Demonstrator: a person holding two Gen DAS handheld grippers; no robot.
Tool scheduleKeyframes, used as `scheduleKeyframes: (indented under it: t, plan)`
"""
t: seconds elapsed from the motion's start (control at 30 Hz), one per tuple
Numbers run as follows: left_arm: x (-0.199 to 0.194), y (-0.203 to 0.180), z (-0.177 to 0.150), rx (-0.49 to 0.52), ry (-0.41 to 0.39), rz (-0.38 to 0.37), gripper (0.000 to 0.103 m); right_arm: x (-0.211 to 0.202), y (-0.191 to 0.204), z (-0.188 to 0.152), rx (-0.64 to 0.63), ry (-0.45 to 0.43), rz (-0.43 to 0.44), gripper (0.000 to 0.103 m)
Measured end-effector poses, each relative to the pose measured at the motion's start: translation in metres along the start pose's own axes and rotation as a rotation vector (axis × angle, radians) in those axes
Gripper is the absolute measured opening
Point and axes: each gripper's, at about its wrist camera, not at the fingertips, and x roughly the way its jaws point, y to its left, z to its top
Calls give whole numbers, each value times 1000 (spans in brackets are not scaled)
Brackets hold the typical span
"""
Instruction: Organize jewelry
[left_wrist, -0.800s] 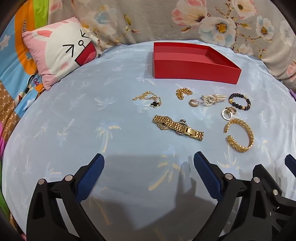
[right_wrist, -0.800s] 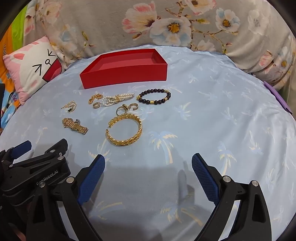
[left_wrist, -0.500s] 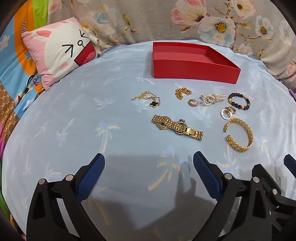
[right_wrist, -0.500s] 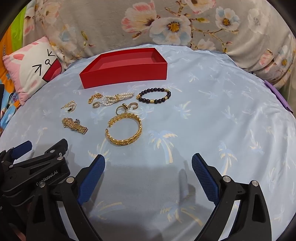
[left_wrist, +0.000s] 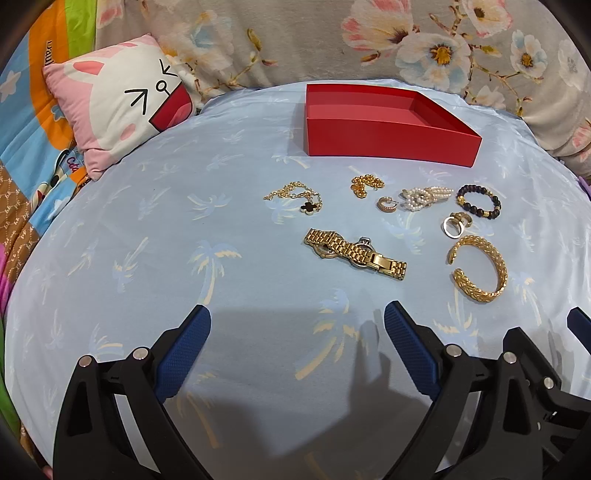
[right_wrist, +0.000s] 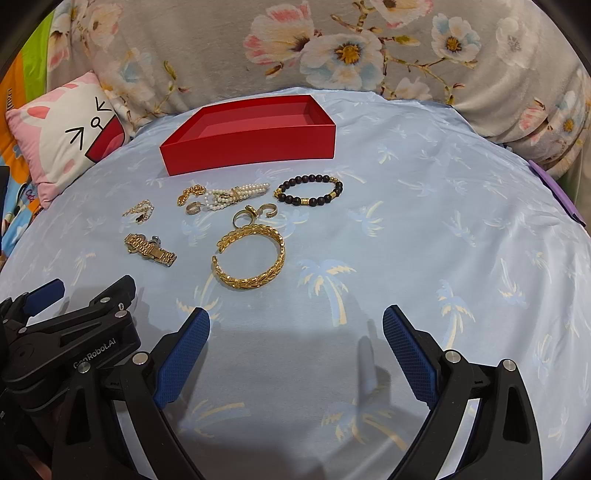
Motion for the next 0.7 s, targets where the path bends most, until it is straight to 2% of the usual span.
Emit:
scheduleKeyframes:
  t: [0.7]
  plan:
    - [-1,0,1,-3,-3,1,92,0,1,0,-4,-2,-1,93]
